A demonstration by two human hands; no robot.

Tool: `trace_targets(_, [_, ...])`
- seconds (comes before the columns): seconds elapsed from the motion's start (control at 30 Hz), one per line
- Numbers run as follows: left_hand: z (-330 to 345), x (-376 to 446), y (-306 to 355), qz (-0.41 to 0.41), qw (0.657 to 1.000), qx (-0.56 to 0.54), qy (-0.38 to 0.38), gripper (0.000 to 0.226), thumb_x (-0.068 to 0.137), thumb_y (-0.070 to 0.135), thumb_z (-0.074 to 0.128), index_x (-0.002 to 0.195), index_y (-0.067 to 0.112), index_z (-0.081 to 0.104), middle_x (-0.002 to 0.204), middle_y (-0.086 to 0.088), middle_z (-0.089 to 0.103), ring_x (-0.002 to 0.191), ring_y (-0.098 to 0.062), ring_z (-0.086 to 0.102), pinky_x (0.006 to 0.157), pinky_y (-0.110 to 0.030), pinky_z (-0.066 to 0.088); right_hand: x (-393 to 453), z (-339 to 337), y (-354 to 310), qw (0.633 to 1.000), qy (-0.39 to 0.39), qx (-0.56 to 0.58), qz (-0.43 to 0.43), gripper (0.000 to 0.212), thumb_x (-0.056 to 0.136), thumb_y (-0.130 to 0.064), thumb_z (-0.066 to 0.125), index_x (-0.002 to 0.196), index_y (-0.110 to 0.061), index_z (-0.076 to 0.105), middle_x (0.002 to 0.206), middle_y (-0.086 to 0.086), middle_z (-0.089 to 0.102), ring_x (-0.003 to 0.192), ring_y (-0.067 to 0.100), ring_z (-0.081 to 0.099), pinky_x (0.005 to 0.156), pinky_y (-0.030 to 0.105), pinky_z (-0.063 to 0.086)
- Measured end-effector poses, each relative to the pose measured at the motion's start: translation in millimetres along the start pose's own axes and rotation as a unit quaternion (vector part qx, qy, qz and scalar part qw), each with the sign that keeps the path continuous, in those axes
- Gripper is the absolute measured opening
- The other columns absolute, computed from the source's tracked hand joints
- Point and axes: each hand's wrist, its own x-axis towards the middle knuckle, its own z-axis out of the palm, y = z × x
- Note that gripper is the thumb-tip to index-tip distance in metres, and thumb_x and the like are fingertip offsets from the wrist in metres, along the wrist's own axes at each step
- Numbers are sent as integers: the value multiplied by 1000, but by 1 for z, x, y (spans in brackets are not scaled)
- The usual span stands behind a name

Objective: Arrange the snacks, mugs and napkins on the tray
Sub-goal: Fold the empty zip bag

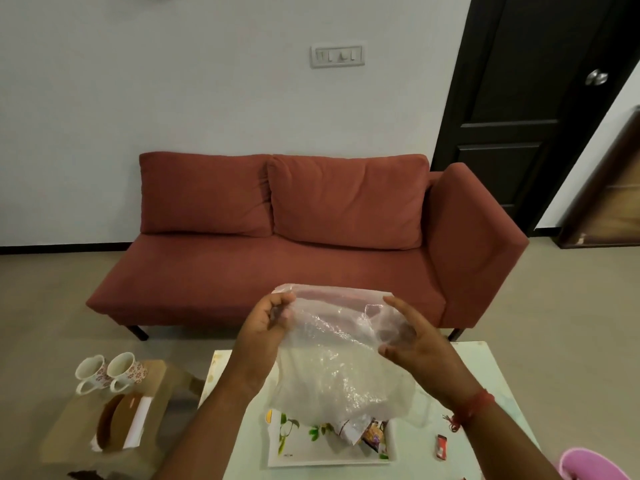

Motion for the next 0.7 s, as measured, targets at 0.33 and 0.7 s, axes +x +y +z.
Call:
trace_targets(0.33, [-34, 23, 1, 170, 927, 331, 50, 3, 91, 20, 65, 89, 20, 67, 89, 8, 48, 80, -7, 53, 69, -18, 41, 31, 2, -23, 943, 142, -286, -97, 12, 82, -19, 79, 84, -12, 70, 90, -7, 48, 79, 4, 53, 69, 6, 40])
trace_targets(0.7, [-32, 37, 16, 59, 985, 152, 58, 12, 98, 21, 53, 88, 28, 53, 82, 3, 61, 72, -10, 56, 62, -25, 45, 48, 12, -34, 988, 148, -2, -34, 9, 91, -14, 68, 95, -18, 60, 86, 2, 68, 77, 20, 65, 63, 26, 55])
